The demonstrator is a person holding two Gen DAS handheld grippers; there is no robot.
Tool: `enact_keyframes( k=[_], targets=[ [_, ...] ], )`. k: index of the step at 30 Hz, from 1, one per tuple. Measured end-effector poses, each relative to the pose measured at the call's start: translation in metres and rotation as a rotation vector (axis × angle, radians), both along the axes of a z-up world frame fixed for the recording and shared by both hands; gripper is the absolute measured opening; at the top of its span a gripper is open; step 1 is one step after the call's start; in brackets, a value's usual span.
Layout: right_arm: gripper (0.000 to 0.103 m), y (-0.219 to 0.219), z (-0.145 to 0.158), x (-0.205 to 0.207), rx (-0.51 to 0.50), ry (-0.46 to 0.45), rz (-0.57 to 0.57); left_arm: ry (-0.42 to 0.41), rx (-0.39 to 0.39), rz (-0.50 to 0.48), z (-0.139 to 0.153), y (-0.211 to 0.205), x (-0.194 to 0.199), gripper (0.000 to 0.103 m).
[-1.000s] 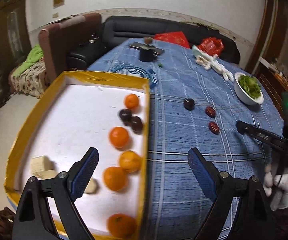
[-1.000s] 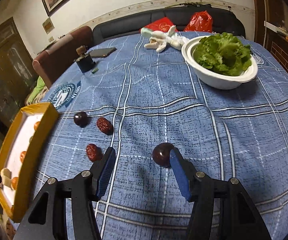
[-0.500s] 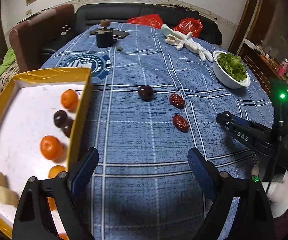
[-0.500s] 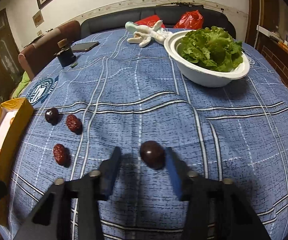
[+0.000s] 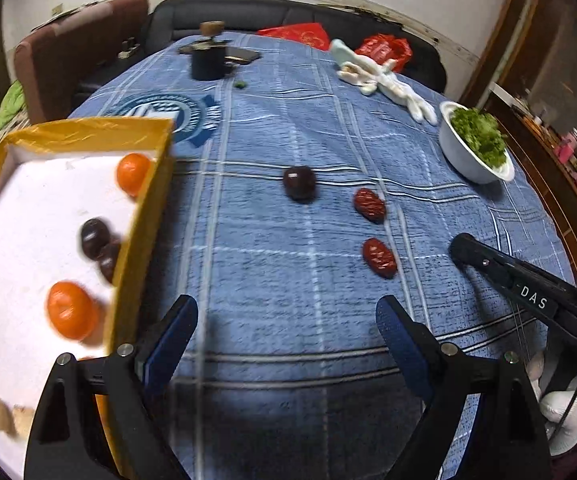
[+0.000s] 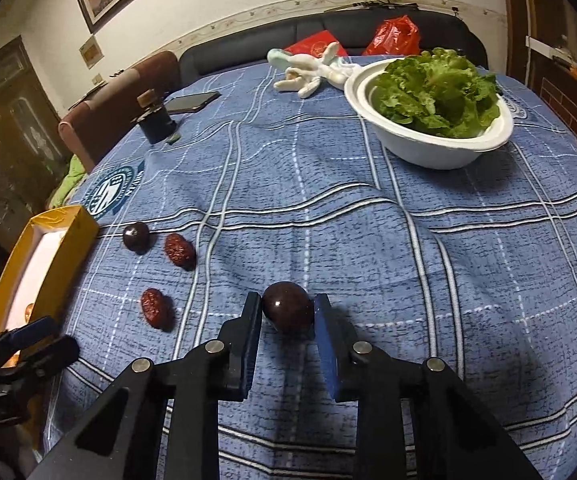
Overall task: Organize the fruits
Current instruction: 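Grasp a dark plum with the right gripper while the left grasps a red date, then carry the plum and red date into the tray and open both grippers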
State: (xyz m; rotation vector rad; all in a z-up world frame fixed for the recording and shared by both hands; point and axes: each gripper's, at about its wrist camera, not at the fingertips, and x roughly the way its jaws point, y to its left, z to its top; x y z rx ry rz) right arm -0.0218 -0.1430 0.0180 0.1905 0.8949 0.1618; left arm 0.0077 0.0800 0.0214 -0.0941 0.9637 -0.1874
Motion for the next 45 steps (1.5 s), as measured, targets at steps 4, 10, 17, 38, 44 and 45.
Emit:
enact_keyframes(
  k=[4, 10, 17, 38, 44, 45],
  targets=[
    [0.029, 0.002, -0.003, 0.001, 0.016, 0.009, 0.010, -0.017, 0.034, -0.071, -0.003, -0.028, 0.010, 0.090],
    [0.029, 0.000, 0.001, 0.000, 0.039, -0.005, 0.017, 0.000, 0.070, -0.149, -0.017, -0.065, 0.033, 0.062],
    [0.029, 0.000, 0.000, -0.001, 0.043, -0.002, 0.021, -0.057, 0.135, -0.145, -0.020, -0.075, 0.037, 0.025],
    [0.029, 0.040, 0.007, -0.018, -0.040, -0.068, 0.091, -0.157, -0.045, 0.278, 0.053, 0.124, -0.067, 0.025],
    [0.030, 0.097, 0.032, -0.041, -0.014, -0.112, 0.211, -0.151, -0.041, 0.427, 0.045, 0.192, -0.094, 0.025],
    [0.030, 0.107, 0.036, -0.045, -0.008, -0.116, 0.237, -0.146, -0.050, 0.446, 0.043, 0.201, -0.098, 0.025]
  ],
)
